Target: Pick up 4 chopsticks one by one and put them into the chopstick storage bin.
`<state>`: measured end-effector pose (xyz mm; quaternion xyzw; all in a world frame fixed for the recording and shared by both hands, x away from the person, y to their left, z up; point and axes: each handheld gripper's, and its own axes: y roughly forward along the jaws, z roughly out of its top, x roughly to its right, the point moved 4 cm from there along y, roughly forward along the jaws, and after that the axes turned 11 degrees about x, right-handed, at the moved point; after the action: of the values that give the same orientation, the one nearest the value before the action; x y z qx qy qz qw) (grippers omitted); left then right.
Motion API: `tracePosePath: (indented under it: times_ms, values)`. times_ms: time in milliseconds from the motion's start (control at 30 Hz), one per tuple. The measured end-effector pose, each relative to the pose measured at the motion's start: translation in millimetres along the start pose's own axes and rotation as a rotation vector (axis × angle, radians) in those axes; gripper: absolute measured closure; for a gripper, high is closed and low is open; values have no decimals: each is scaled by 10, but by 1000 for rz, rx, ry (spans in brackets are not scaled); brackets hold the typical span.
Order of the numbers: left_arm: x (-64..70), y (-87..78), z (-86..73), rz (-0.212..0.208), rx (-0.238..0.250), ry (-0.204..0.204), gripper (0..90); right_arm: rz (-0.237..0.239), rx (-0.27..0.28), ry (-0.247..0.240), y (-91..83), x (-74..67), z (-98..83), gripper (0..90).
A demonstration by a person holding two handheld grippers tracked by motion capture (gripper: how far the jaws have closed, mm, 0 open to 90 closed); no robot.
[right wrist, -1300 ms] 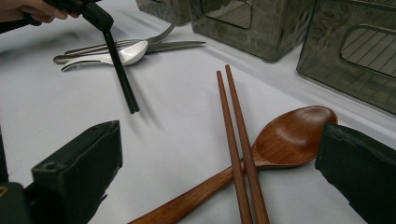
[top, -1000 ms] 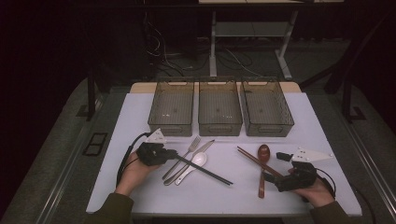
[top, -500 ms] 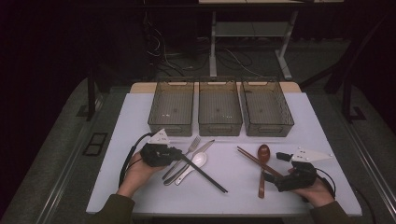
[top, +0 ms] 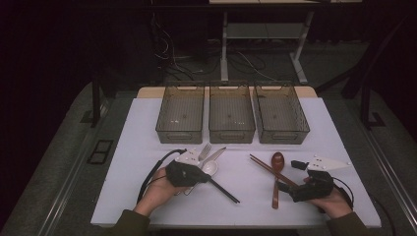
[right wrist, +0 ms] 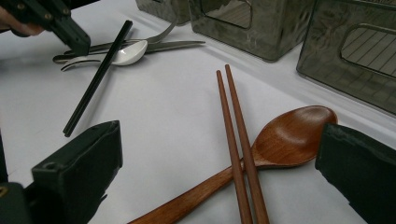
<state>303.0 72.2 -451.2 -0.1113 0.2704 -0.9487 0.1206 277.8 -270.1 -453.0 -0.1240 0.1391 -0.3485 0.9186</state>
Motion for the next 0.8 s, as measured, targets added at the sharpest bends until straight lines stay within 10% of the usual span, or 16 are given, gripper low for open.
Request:
tracePosePath:
  times_ms: [800]
  values:
    - [225,397,-18,-71,-92,80,887,1,-2,0,5,2,-1,3]
